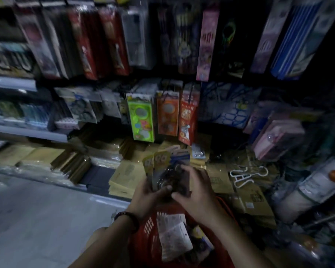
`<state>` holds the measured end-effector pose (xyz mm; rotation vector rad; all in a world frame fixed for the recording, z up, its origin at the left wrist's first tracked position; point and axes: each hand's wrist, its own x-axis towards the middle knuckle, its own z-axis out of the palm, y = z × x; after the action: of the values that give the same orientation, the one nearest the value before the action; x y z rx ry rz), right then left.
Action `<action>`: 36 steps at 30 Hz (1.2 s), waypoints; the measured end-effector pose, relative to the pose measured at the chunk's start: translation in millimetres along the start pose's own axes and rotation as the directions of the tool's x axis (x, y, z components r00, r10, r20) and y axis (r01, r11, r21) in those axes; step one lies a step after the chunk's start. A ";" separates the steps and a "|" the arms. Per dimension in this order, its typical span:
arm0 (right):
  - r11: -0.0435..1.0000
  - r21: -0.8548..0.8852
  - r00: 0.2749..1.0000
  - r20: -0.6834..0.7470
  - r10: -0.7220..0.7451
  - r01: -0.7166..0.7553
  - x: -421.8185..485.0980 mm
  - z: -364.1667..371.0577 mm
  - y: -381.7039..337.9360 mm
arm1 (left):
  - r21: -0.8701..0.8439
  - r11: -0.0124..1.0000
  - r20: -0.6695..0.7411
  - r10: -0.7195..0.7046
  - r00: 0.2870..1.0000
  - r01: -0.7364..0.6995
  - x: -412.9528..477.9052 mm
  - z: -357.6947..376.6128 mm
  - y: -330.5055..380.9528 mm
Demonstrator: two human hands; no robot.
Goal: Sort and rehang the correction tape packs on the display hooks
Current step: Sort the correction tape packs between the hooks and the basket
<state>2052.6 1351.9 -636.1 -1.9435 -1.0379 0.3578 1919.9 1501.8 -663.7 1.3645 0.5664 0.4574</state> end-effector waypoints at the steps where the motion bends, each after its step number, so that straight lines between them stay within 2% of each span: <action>1: 0.992 -0.088 0.996 -0.003 -0.087 0.086 2.1 -7.4 -7.5 | -0.019 1.000 0.010 0.009 1.000 -0.009 0.0 -0.9 13.8; 5: 0.894 -0.309 0.939 -0.002 -0.343 0.326 21.7 -43.1 -45.7 | -0.038 0.993 0.054 0.117 0.992 -0.115 4.0 0.0 66.1; 12: 0.718 -0.507 0.866 0.128 -0.483 0.476 58.1 -111.5 -113.1 | 0.065 0.942 0.137 0.320 0.938 -0.331 17.4 2.1 164.9; 14: 0.691 -0.536 0.853 0.118 -0.509 0.486 69.2 -127.3 -133.2 | 0.067 0.930 0.143 0.351 0.926 -0.362 21.2 4.2 192.7; 23: 0.759 -0.470 0.857 -0.011 -0.515 0.450 127.4 -184.0 -209.3 | -0.017 0.891 0.068 0.453 0.889 -0.453 38.7 6.1 304.4; 28: 0.681 -0.584 0.815 -0.056 -0.576 0.441 159.8 -204.5 -250.9 | -0.042 0.874 0.009 0.485 0.875 -0.484 54.1 -14.6 355.0; 32: 0.551 -0.726 0.758 -0.062 -0.650 0.413 186.7 -218.2 -289.3 | 0.072 0.809 -0.154 0.587 0.795 -0.584 68.7 -35.3 391.2; 36: 0.527 -0.770 0.730 -0.120 -0.673 0.360 217.6 -226.5 -325.1 | 0.205 0.696 -0.340 0.710 0.617 -0.688 87.5 -50.9 423.1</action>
<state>2148.0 1479.4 -213.1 -2.0438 -1.5505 -0.9228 1965.2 1660.4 -261.2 1.5304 0.3392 1.4077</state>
